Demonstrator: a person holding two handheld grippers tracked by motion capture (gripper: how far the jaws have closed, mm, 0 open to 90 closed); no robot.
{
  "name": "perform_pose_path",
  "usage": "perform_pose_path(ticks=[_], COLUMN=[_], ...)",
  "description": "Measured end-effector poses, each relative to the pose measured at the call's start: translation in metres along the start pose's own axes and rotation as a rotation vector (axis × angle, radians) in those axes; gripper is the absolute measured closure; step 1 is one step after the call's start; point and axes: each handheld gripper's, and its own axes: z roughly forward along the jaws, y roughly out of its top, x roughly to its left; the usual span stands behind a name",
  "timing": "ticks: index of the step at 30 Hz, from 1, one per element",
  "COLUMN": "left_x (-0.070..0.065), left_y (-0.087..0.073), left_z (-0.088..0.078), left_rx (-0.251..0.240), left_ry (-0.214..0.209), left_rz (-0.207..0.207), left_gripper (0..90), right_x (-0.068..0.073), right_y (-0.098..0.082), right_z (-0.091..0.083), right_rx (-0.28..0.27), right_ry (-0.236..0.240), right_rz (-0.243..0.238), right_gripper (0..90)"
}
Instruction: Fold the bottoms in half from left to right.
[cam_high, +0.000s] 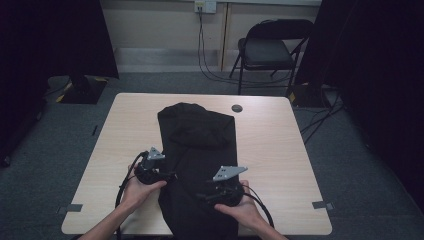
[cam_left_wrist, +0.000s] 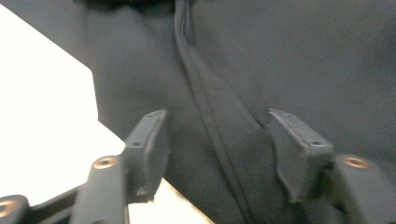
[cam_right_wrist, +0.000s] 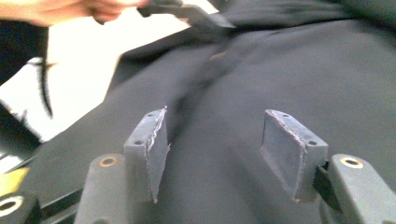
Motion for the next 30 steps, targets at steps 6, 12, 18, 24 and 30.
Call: perform_pose_path(ticks=[6,12,18,24,30], left_x=[0.011,0.012,0.015,0.017,0.014], left_y=[0.001,0.004,0.008,0.019,0.033], left_z=[0.001,-0.006,-0.012,-0.021,-0.029], left_rx=[-0.010,-0.070,-0.124,-0.198,-0.244], left_ry=[-0.036,-0.070,-0.090,-0.108,-0.117], left_rz=[-0.026,-0.056,-0.069,-0.089,-0.094], left_gripper=[86.3,87.4,87.3,87.3,87.3], right_x=[0.024,0.030,0.030,0.030,0.025], right_y=[-0.010,-0.010,-0.008,0.005,0.024], right_z=[0.029,0.036,0.036,0.021,-0.004], right_rx=[0.091,0.100,0.085,0.003,-0.102], right_ry=[0.111,0.090,0.118,0.135,0.118], right_rz=[-0.074,-0.114,-0.142,-0.130,-0.115], right_gripper=[38.6,70.9,88.2,88.5,88.6])
